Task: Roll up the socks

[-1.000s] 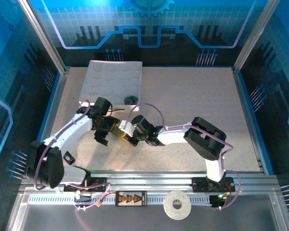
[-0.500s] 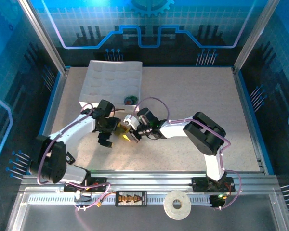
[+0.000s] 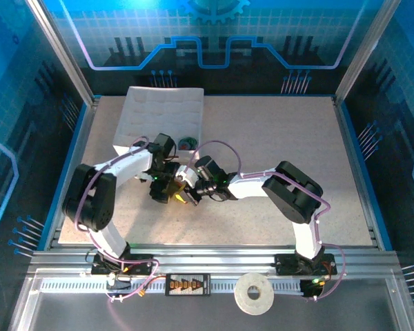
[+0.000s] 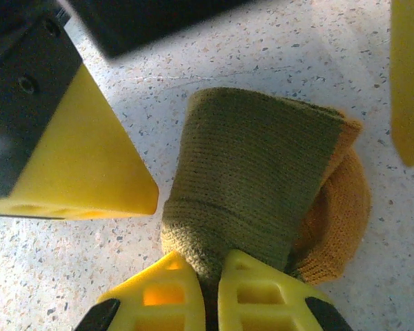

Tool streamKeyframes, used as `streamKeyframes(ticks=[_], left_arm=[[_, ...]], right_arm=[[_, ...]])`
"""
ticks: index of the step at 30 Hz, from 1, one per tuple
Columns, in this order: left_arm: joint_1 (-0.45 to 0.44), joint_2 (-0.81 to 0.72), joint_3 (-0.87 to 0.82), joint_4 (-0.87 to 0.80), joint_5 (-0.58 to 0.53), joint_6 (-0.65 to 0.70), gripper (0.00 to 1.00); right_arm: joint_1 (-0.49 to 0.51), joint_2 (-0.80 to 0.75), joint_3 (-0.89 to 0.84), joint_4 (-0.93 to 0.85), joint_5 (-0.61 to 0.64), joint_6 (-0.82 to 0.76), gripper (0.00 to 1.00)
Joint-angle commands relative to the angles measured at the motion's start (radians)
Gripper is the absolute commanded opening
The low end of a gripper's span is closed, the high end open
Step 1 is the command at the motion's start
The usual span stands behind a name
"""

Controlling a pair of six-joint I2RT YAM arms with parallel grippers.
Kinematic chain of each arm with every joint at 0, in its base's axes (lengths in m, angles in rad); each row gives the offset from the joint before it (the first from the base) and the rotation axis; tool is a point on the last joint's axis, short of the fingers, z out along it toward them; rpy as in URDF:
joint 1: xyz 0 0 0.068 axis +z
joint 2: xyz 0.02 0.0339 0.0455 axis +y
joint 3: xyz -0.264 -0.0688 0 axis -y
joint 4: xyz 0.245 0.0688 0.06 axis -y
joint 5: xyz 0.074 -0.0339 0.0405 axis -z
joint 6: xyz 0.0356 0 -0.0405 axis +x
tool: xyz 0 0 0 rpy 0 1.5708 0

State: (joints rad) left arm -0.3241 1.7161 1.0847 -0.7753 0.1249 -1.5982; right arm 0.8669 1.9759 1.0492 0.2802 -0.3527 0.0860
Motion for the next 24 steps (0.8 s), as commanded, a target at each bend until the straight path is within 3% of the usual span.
streamKeyframes(ticks=[1,10,14,18,24], left_arm=[[-0.010,0.080,0.080,-0.138,0.032,0.016,0.99],[-0.018,0.162,0.135,-0.111,-0.031,0.030,0.99],[-0.025,0.191,0.135,-0.143,0.000,0.049,0.99],[-0.047,0.185,0.101,-0.138,0.021,0.056,0.76],[-0.051,0.081,0.013,-0.126,0.009,0.041,0.53]], right_arm=[[0.029,0.055,-0.042,-0.217,0.038,-0.007,0.00],[0.029,0.057,-0.043,-0.222,0.036,-0.005,0.00],[0.028,0.057,-0.046,-0.219,0.036,-0.004,0.00],[0.025,0.060,-0.043,-0.220,0.041,-0.004,0.00],[0.017,0.057,-0.040,-0.223,0.053,-0.008,0.00]])
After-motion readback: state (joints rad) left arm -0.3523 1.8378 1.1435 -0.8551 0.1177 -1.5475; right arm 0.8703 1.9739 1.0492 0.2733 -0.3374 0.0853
